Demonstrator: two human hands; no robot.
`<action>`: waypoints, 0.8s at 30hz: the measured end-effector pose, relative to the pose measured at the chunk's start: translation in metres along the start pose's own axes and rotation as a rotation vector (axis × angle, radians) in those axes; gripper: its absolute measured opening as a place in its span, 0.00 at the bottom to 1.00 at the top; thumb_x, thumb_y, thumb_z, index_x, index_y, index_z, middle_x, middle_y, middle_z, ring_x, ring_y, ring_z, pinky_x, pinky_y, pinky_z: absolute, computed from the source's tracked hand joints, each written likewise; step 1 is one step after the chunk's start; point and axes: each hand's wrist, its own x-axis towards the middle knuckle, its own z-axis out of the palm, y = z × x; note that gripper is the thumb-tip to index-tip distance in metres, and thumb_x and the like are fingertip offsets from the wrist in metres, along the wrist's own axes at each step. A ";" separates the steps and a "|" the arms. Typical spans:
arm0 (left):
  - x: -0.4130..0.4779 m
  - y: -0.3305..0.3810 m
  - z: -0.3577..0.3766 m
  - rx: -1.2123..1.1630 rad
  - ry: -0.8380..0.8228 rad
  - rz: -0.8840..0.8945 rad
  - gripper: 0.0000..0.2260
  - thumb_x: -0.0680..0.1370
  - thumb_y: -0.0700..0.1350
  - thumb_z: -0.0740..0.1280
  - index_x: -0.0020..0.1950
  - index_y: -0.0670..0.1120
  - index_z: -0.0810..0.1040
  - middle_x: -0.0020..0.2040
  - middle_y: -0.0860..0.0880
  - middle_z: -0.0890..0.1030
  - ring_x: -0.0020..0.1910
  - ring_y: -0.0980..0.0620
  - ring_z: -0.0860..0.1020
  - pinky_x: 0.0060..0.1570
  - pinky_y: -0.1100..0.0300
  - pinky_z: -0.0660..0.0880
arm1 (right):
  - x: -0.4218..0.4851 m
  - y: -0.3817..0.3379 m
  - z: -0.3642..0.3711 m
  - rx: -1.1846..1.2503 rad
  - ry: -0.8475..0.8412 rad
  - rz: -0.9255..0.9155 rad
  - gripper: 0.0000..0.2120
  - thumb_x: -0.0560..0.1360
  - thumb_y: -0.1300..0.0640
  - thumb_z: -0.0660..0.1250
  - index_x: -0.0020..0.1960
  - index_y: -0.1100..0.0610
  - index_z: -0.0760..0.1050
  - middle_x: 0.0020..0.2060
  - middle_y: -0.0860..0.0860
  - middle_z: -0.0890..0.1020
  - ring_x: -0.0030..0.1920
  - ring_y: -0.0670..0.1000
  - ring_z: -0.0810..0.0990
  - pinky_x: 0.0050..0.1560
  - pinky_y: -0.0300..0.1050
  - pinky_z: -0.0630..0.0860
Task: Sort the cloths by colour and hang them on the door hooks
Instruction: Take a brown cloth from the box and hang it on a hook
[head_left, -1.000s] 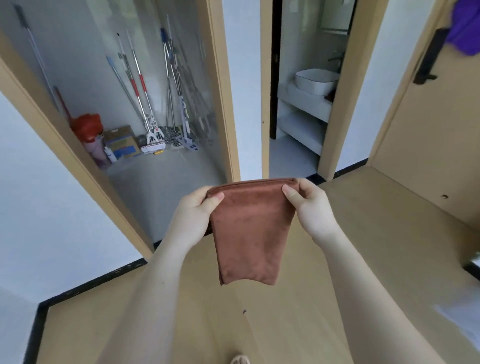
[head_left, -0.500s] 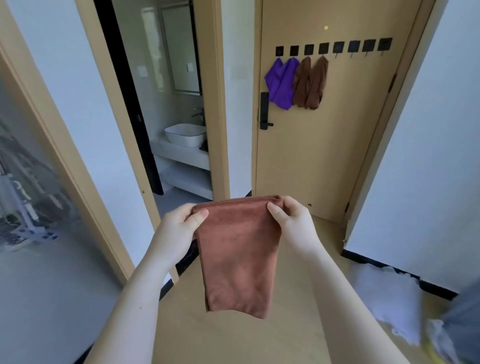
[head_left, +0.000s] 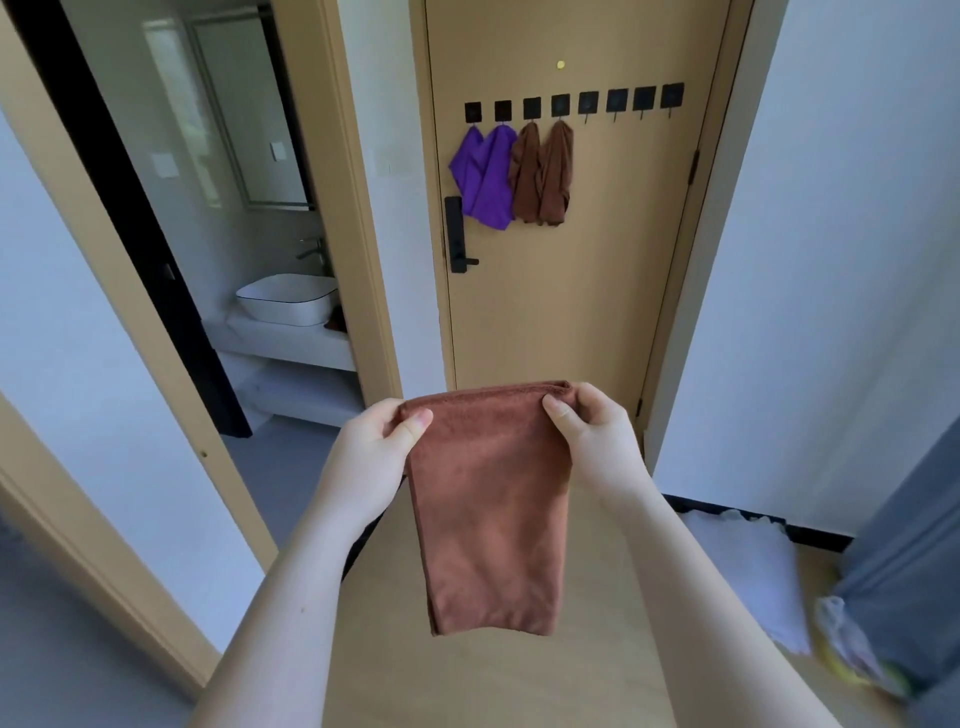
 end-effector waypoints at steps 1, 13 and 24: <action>0.007 -0.002 0.004 -0.012 -0.012 -0.003 0.09 0.83 0.54 0.65 0.50 0.53 0.83 0.47 0.51 0.86 0.50 0.47 0.83 0.59 0.42 0.77 | 0.006 0.005 0.000 0.001 0.007 0.003 0.15 0.82 0.52 0.65 0.49 0.66 0.72 0.37 0.50 0.74 0.39 0.48 0.71 0.42 0.47 0.68; 0.124 -0.010 0.067 -0.115 -0.039 -0.032 0.05 0.82 0.50 0.68 0.57 0.56 0.82 0.52 0.57 0.86 0.54 0.57 0.84 0.63 0.44 0.78 | 0.132 0.048 -0.012 0.063 -0.010 0.054 0.17 0.83 0.53 0.65 0.41 0.62 0.65 0.36 0.50 0.71 0.38 0.48 0.68 0.40 0.44 0.66; 0.248 0.001 0.144 -0.137 -0.003 -0.083 0.08 0.83 0.45 0.67 0.56 0.57 0.83 0.52 0.54 0.87 0.53 0.53 0.84 0.61 0.42 0.79 | 0.270 0.085 -0.048 0.117 -0.043 0.074 0.18 0.82 0.53 0.67 0.39 0.60 0.65 0.36 0.51 0.70 0.37 0.49 0.68 0.36 0.41 0.66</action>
